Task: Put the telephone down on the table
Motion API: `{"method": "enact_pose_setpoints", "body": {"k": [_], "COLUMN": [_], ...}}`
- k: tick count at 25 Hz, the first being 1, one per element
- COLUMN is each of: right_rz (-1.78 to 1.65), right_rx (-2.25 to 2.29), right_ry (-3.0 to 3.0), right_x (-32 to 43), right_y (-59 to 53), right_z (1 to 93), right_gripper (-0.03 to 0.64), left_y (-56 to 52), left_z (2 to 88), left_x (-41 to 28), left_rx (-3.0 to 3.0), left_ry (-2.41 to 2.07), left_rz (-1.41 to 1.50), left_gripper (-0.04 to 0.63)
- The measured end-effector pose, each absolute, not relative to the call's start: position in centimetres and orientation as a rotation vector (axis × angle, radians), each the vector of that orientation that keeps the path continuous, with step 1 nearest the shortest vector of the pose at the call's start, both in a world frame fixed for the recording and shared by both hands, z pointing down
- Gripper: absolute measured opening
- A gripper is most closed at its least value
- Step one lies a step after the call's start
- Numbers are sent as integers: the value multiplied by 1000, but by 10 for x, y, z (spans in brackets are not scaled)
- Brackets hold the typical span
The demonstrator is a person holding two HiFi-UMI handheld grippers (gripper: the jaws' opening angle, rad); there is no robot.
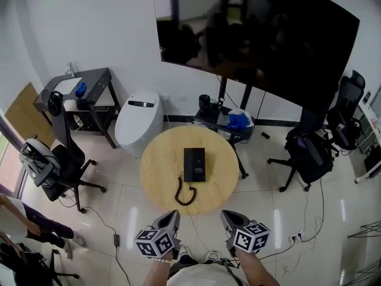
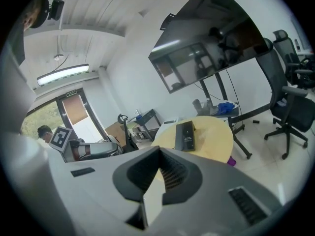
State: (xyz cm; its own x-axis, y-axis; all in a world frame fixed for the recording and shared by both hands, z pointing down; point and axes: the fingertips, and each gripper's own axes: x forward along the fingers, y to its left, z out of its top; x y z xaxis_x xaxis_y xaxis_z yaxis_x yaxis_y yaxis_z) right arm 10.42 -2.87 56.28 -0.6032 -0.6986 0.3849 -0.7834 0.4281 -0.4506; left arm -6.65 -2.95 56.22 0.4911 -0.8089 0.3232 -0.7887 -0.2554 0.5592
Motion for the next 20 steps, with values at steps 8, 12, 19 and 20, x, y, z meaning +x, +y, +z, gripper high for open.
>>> {"method": "enact_pose_setpoints", "body": {"k": [8,12,19,20], "right_rz": [889,874,869,869], "right_rx": [1301,1303,1307,1309], "right_ry": [-2561,-2570,-2565,-2564], "right_x": [107,108,111,112], "right_y": [-37,-40,-43,-44], "right_z": [553,549,548,548], "right_gripper": [2,2,2,2], "left_y": [-37,-38,-40,-40], "left_z": [553,550,550,551], "left_x": [-58,-55,-54,-54], "left_rx": [2064,2065,2049,2047], "left_ry": [-1308,-1298,-1291,-1291], "left_rz": [-53,-76,-91,-91], "left_gripper": [3,3,3,3]}}
